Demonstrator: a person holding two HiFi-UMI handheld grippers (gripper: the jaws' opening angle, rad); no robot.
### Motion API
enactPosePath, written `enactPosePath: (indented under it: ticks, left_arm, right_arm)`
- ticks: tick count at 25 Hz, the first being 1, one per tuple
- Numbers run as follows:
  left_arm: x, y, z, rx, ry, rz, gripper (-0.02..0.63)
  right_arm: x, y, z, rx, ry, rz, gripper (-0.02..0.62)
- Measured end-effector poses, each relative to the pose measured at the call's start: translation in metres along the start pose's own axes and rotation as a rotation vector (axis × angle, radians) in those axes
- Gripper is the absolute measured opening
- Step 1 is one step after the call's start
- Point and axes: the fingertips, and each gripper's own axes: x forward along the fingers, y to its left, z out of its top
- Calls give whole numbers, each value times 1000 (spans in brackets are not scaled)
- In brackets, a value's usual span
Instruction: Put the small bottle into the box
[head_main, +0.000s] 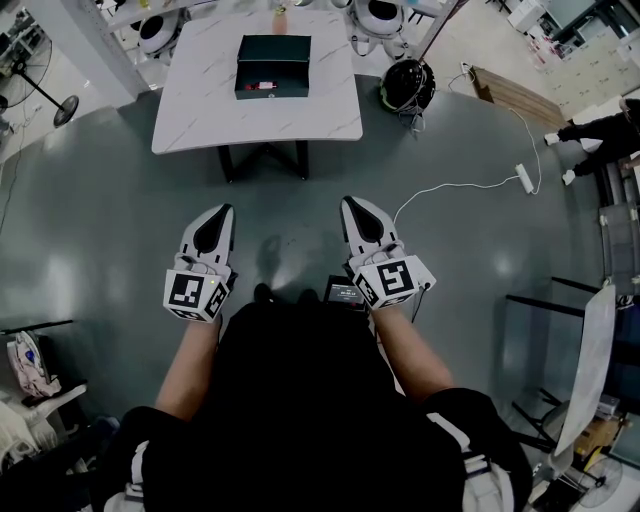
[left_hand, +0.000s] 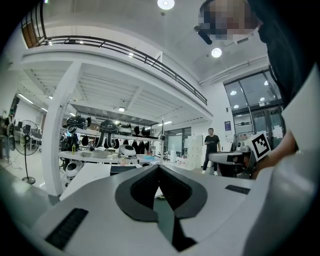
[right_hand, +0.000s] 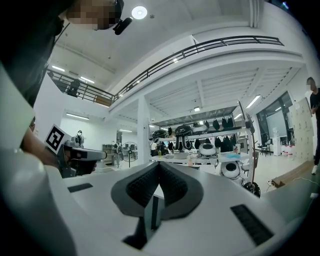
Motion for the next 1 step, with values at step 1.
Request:
enactPosePath:
  ticks: [1]
  left_arm:
    - [2,-2,0,-2,1,0,14]
  right_arm:
    - [0,-2,0,2,1,0,31]
